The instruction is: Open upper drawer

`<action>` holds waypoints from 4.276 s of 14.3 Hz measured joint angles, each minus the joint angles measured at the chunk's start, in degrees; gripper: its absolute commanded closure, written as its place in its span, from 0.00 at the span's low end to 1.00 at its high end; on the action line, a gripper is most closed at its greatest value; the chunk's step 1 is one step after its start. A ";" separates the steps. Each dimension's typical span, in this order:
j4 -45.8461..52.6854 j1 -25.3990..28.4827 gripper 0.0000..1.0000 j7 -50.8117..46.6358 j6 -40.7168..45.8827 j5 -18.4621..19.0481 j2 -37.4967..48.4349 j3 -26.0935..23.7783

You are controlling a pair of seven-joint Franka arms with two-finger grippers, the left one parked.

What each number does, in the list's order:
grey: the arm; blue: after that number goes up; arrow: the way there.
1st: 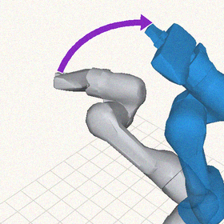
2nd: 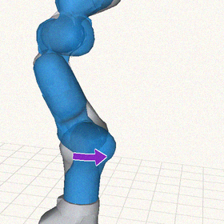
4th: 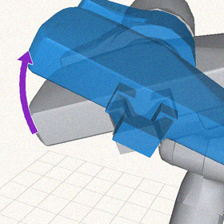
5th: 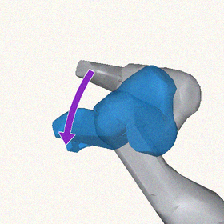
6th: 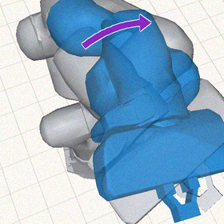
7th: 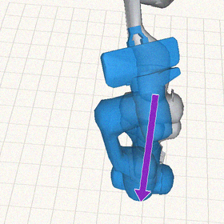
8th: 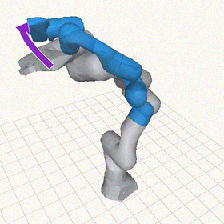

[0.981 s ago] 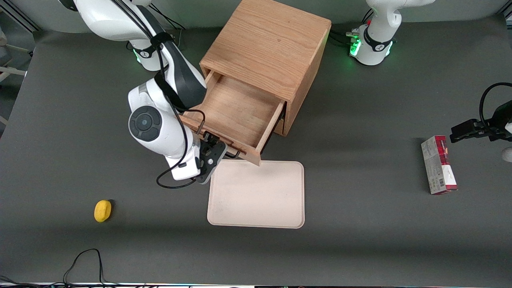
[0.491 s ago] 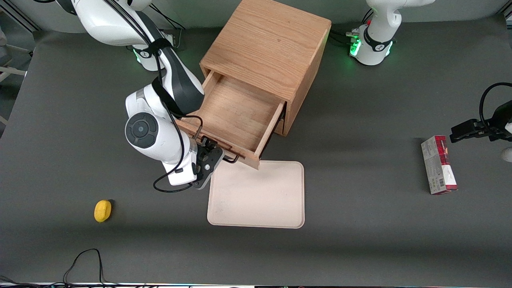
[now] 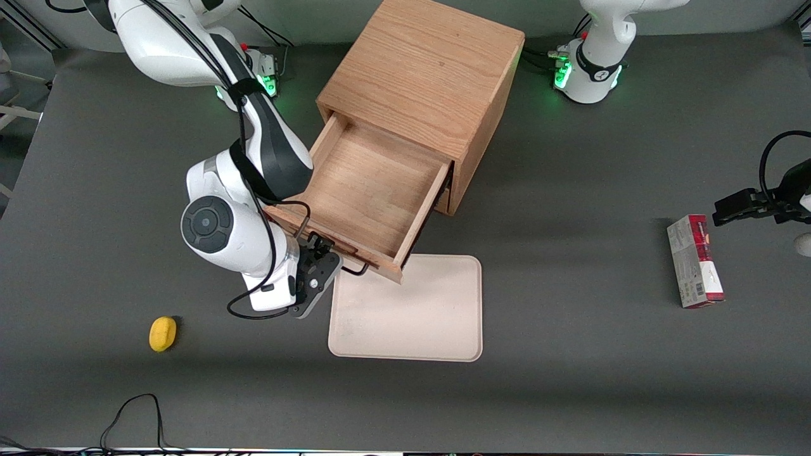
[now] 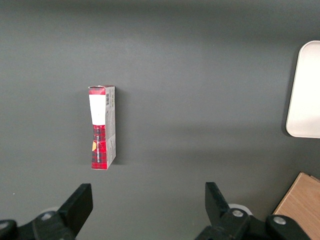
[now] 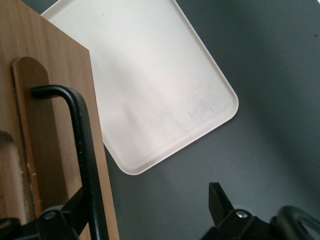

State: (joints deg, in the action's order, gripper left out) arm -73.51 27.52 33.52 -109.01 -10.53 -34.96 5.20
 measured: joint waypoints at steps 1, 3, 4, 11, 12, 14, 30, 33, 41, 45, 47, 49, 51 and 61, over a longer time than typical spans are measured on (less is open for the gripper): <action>0.11 0.00 0.00 0.00 0.00 0.00 -0.04 0.08; 0.48 0.01 0.00 0.00 0.04 0.00 -0.04 0.11; 1.15 0.01 0.00 -0.09 0.40 0.00 -0.04 0.14; 14.12 0.34 0.00 -4.61 13.79 5.73 1.36 0.31; 14.72 0.31 0.00 -6.55 15.09 5.93 1.98 0.36; 15.41 0.24 0.00 -11.52 17.91 6.11 3.84 0.48; -4.39 -15.77 0.00 -25.64 23.84 8.11 25.72 4.28; -10.79 -19.06 0.00 -25.64 21.26 8.11 29.50 3.48; -12.88 -21.30 0.00 -25.94 20.32 8.87 30.25 3.39; -13.67 -21.30 0.00 -26.02 20.33 9.94 30.22 3.39; -13.93 -21.52 0.00 -26.08 20.33 10.08 30.21 3.39; -14.09 -22.48 0.00 -26.08 20.33 10.11 30.21 3.39; -14.12 -22.98 0.00 -26.08 20.33 10.11 30.21 3.39; -14.15 -22.97 0.00 -26.62 20.34 10.11 30.21 2.90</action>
State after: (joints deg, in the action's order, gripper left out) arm -87.66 4.55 6.90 -88.68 -0.43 -4.75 8.11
